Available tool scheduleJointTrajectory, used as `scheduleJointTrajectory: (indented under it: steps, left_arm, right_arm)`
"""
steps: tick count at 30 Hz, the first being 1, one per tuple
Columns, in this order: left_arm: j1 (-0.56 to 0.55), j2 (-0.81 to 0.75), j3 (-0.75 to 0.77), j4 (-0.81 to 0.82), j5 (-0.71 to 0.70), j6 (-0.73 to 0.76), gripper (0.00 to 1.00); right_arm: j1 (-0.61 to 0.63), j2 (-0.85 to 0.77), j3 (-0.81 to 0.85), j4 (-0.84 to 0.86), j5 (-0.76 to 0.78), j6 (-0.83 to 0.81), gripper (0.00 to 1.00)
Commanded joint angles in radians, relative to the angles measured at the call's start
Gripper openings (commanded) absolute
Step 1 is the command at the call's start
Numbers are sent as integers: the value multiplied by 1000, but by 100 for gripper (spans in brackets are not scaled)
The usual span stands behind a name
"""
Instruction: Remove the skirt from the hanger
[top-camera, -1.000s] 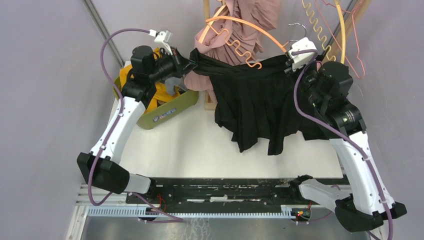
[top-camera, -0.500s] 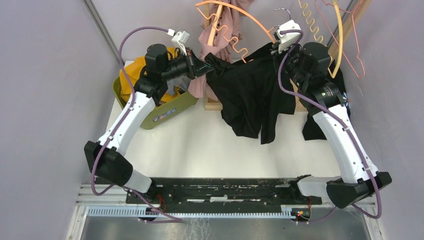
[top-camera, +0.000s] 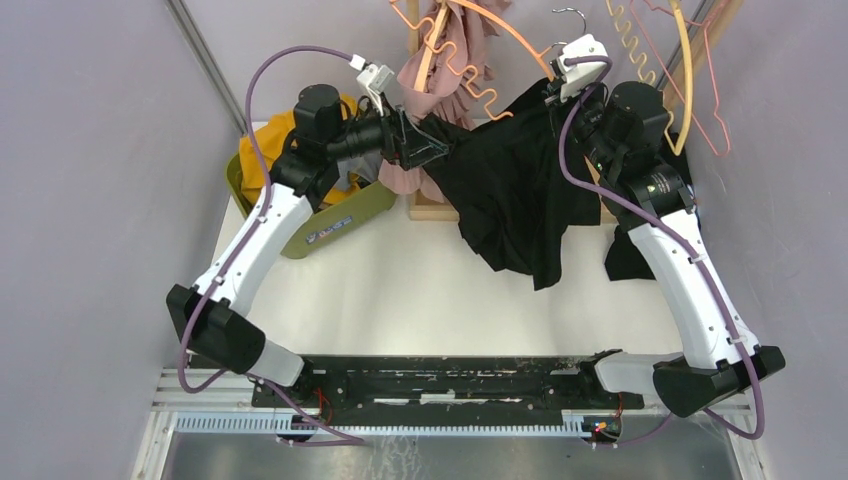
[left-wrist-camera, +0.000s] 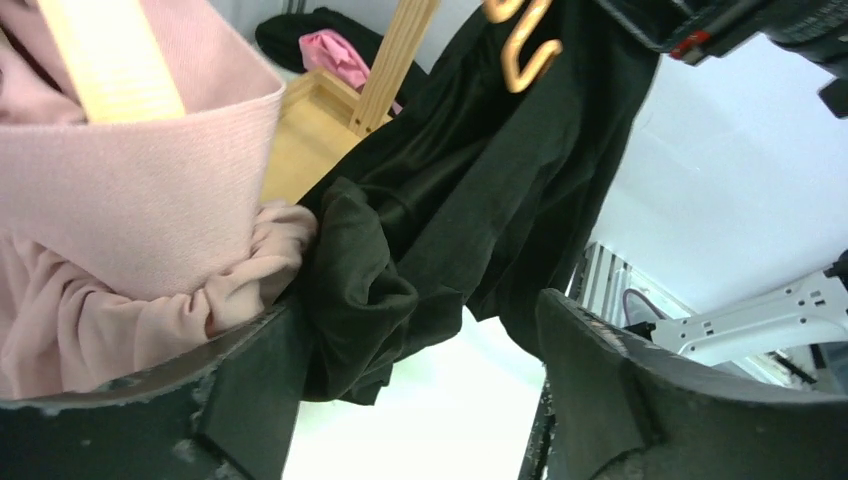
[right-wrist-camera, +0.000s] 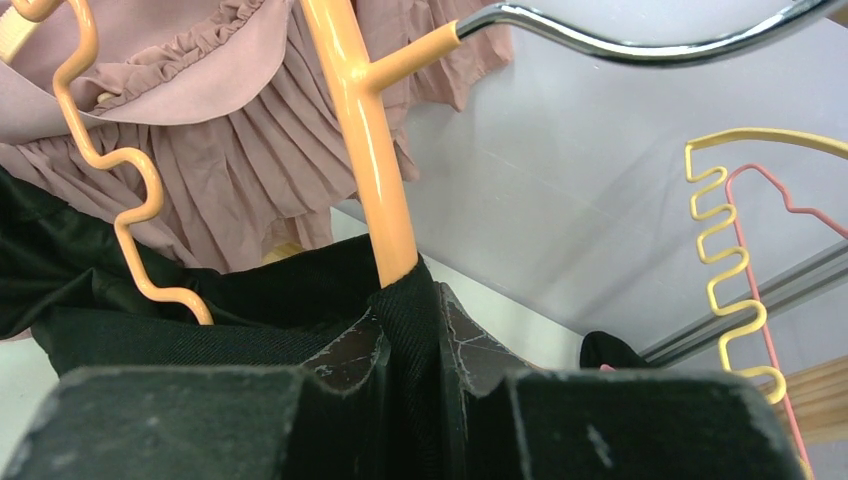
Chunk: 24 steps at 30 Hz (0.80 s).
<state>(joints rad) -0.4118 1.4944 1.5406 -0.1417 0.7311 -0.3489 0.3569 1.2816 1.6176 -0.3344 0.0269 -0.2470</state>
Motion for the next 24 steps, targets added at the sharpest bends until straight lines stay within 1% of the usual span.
scheduleJointTrajectory:
  steps: [1, 3, 9, 13, 18, 21, 24]
  left_arm:
    - [-6, -101, 32, 66, 62, 71, 92]
    - [-11, -112, 17, 83, 68, 76, 100]
    - [-28, -130, 26, 83, 44, 103, 99]
    - [-40, -126, 44, 54, 37, 122, 99]
    - [-69, -104, 49, 76, 20, 128, 99]
    - [-124, -74, 63, 119, -19, 146, 99]
    - [-191, -42, 94, 157, -99, 229, 99]
  right_arm:
    - [-4, -39, 52, 136, 18, -10, 1]
    - [-4, -39, 56, 141, 18, -12, 1]
    - [-4, -37, 93, 143, 18, -21, 1]
    - [-4, -40, 123, 152, 31, -29, 1]
    - [-4, -58, 138, 146, 16, -13, 1]
    - [-4, -70, 128, 144, 12, -6, 1]
    - [-4, -79, 125, 143, 4, 2, 1]
